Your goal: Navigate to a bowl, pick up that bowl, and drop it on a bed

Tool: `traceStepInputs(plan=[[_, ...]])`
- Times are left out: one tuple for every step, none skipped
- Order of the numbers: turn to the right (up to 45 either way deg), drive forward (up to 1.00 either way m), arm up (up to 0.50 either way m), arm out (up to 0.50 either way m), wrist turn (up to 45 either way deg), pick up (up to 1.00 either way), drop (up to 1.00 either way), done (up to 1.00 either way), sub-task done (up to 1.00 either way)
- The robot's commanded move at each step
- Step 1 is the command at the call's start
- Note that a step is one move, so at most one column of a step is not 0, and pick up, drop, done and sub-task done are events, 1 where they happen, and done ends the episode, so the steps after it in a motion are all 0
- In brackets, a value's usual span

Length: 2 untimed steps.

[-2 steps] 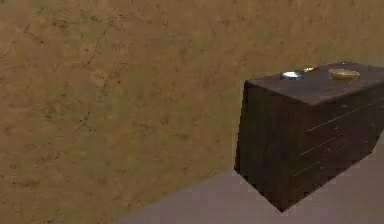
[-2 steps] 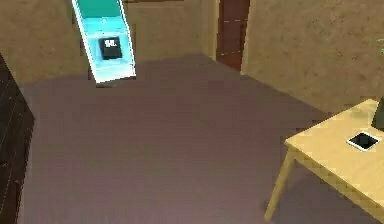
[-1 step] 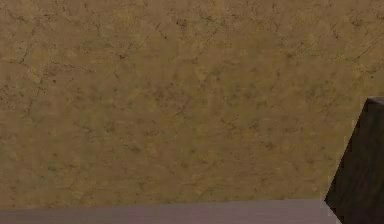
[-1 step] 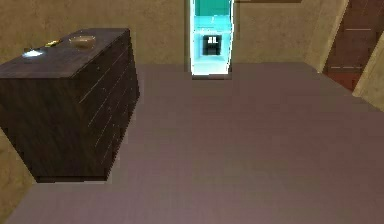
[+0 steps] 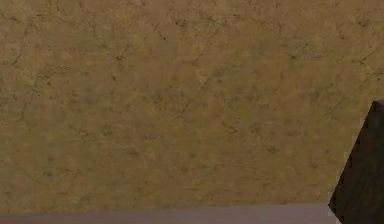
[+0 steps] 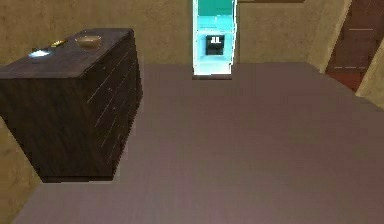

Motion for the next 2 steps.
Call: traceStepInputs(plan=[[0.0, 0.25, 0.00, 0.00, 0.0, 0.00, 0.00, 0.00, 0.00], [45.0, 0.00, 0.00, 0.00, 0.0, 0.00, 0.00, 0.00, 0.00]])
